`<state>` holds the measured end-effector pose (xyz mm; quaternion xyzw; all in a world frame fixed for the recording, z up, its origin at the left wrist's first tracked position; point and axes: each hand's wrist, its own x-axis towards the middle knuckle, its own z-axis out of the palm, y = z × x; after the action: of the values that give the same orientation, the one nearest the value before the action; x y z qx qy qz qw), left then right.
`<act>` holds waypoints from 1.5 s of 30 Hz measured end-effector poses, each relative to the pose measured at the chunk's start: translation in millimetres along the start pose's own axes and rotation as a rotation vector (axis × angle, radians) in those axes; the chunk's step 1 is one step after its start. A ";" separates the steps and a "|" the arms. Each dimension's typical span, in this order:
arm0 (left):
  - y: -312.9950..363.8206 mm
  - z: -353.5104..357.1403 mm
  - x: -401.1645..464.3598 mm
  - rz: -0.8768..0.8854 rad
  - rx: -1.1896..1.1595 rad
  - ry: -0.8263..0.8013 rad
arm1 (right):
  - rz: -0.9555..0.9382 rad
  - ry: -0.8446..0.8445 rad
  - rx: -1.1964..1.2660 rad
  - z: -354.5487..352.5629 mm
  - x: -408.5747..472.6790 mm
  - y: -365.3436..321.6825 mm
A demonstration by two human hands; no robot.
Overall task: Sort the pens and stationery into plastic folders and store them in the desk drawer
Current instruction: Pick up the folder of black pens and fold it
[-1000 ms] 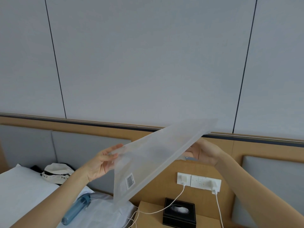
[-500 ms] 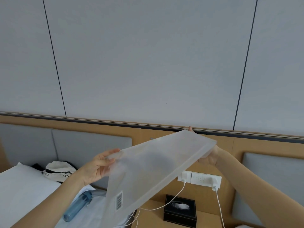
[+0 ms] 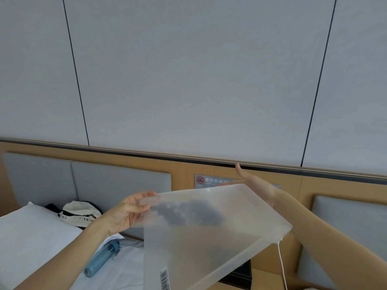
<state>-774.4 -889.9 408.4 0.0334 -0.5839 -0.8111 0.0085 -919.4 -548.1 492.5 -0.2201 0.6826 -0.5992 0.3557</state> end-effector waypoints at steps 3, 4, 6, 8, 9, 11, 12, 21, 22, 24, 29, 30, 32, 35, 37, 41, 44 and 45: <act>-0.6 -3.2 0.8 -0.002 0.025 -0.002 | 0.136 -0.095 0.117 6.1 -3.9 -1.8; -0.5 -3.7 1.1 -0.004 0.030 -0.004 | 0.135 -0.096 0.118 5.2 -3.6 -2.1; -0.4 -4.4 1.5 -0.007 0.041 -0.007 | 0.125 -0.102 0.081 5.7 -3.8 -0.5; -0.2 -2.7 1.4 -0.006 0.052 -0.012 | 0.118 -0.079 0.046 5.5 -4.1 -0.6; -0.1 -2.1 1.6 -0.005 0.053 -0.014 | 0.124 -0.077 0.025 4.6 -3.7 -0.2; 0.3 0.6 1.0 -0.005 0.054 -0.015 | 0.131 -0.106 0.023 2.1 0.3 2.9; 0.6 2.0 0.7 -0.005 0.055 -0.015 | 0.131 -0.132 0.032 2.5 1.4 4.0; -0.1 4.5 0.6 -0.014 0.077 -0.017 | 0.079 -0.414 -0.022 0.9 13.0 8.9; -0.4 4.0 0.5 -0.012 0.074 -0.017 | 0.076 -0.366 0.018 -0.8 17.0 10.7; -0.7 4.1 0.4 -0.010 0.051 -0.017 | 0.065 -0.262 0.046 -2.5 23.2 13.8; -2.3 4.6 1.7 -0.006 0.008 -0.016 | 0.044 -0.148 0.045 3.5 30.7 16.3; -2.8 4.5 1.6 -0.010 0.009 -0.014 | 0.037 -0.137 0.050 4.7 31.4 16.6; -3.1 5.1 0.1 -0.013 0.007 -0.009 | 0.022 -0.123 0.058 6.6 32.8 17.3; -3.8 8.4 -2.8 -0.009 -0.008 0.012 | 0.019 -0.117 0.067 6.7 37.4 19.0; -4.4 13.1 -5.0 -0.010 0.023 0.030 | 0.015 -0.114 0.076 6.2 40.6 20.3; -4.2 21.7 -7.3 0.020 0.116 0.087 | 0.003 -0.102 0.071 2.8 44.9 21.8; -5.7 28.3 -7.4 0.062 0.236 0.148 | -0.003 -0.075 -0.046 -1.5 47.5 22.9; -6.5 30.8 -7.4 0.092 0.280 0.189 | 0.003 -0.066 -0.124 -2.5 47.9 23.1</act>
<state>-768.8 -858.3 412.3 0.0836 -0.6888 -0.7137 0.0959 -949.5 -577.0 459.5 -0.2602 0.7065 -0.5477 0.3649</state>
